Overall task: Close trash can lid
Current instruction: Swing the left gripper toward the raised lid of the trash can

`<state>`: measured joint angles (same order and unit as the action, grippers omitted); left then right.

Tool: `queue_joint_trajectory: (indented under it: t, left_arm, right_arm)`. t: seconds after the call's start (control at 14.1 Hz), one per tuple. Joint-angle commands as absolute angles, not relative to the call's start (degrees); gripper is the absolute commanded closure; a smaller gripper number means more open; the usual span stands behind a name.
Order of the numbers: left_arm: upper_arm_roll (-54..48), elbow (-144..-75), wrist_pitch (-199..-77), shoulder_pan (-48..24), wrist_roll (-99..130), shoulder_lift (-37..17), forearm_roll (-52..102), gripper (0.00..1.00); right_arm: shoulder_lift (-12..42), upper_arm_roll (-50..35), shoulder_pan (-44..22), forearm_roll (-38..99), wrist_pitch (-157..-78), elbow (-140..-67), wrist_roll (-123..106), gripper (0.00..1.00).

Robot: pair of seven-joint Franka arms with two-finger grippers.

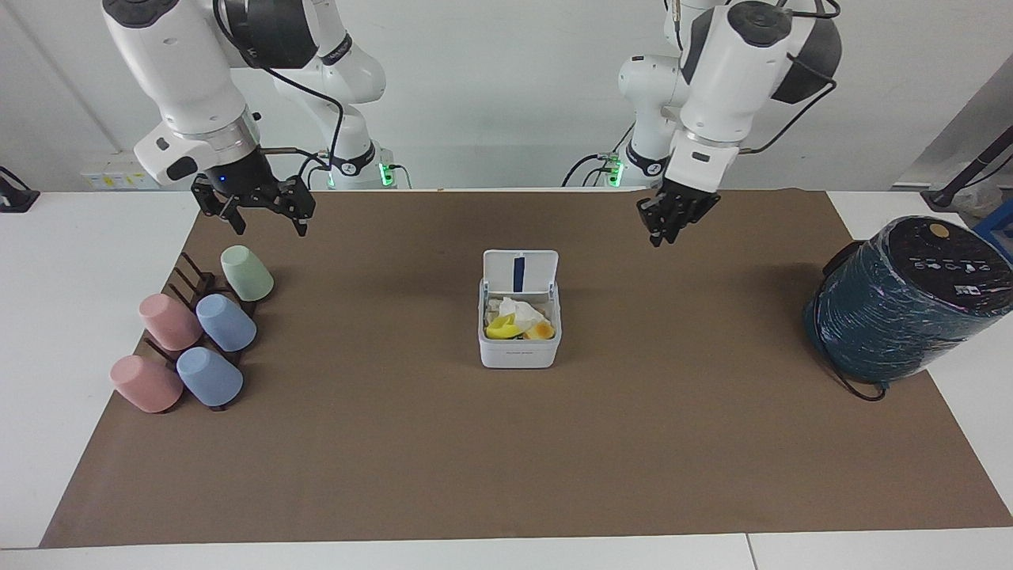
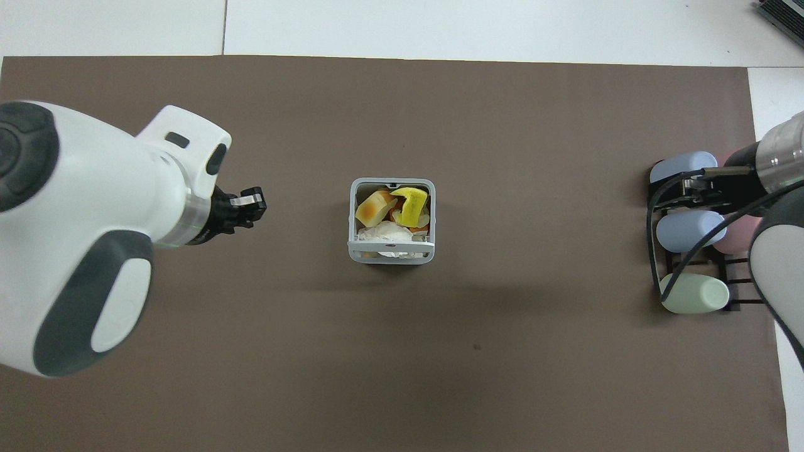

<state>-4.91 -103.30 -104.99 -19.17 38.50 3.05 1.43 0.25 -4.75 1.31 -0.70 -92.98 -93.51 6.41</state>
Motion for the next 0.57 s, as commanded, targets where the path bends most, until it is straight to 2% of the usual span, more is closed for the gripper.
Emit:
queue_joint_trajectory:
  t: [0.0, 0.28, 0.5]
  left_arm:
    - [-4.04, -108.80, -109.76, -24.06, 42.10, 6.68, 1.58, 0.85]
    - [-4.13, -113.10, -117.66, -30.66, 46.04, 6.51, 1.93, 0.87]
    - [-4.13, -114.26, -121.19, -34.53, 48.68, 3.88, 1.93, 0.91]
  right_arm:
    - [-0.26, -5.19, 2.11, -0.35, -92.64, -94.13, 5.27, 0.00]
    - [-0.26, -5.27, 2.11, -0.35, -92.64, -94.13, 5.27, 0.00]
    - [-0.26, -5.27, 2.11, -0.35, -92.64, -94.13, 5.27, 0.00]
